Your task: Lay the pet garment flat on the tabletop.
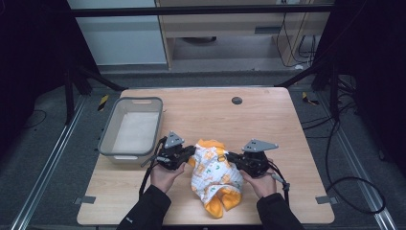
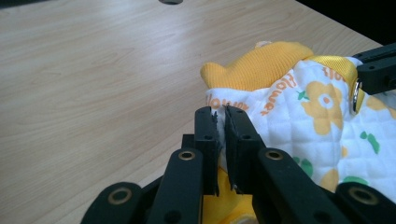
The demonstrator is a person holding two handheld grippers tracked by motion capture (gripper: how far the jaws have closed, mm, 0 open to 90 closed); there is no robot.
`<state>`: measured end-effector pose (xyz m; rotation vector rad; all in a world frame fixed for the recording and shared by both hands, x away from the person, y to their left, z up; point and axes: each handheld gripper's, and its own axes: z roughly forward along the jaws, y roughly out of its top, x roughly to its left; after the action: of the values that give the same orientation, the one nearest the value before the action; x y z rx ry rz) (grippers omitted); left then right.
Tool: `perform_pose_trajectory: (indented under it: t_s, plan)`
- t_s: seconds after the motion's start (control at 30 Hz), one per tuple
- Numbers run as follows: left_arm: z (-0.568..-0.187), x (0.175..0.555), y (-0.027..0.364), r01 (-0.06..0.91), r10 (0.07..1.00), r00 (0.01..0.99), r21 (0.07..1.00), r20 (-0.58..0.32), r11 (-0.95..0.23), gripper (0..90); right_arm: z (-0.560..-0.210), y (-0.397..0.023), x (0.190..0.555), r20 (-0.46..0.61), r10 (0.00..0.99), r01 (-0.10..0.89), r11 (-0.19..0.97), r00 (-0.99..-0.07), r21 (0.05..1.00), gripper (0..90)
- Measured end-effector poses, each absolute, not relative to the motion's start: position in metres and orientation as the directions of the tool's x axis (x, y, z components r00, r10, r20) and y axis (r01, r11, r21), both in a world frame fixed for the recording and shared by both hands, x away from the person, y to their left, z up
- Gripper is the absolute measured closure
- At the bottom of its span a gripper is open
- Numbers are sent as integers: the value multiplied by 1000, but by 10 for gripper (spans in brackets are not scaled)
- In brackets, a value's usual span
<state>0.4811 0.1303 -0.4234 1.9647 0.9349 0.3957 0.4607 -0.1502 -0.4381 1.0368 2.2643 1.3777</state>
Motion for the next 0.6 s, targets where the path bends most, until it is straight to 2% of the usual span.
perform_pose_trajectory:
  t_s: [0.6]
  plan:
    - [-373, 476, 119, 339, 742, 670, 894, -11, -293, 839, -412, -161, 460, 60, 765, 318, 194, -641, 928, 863]
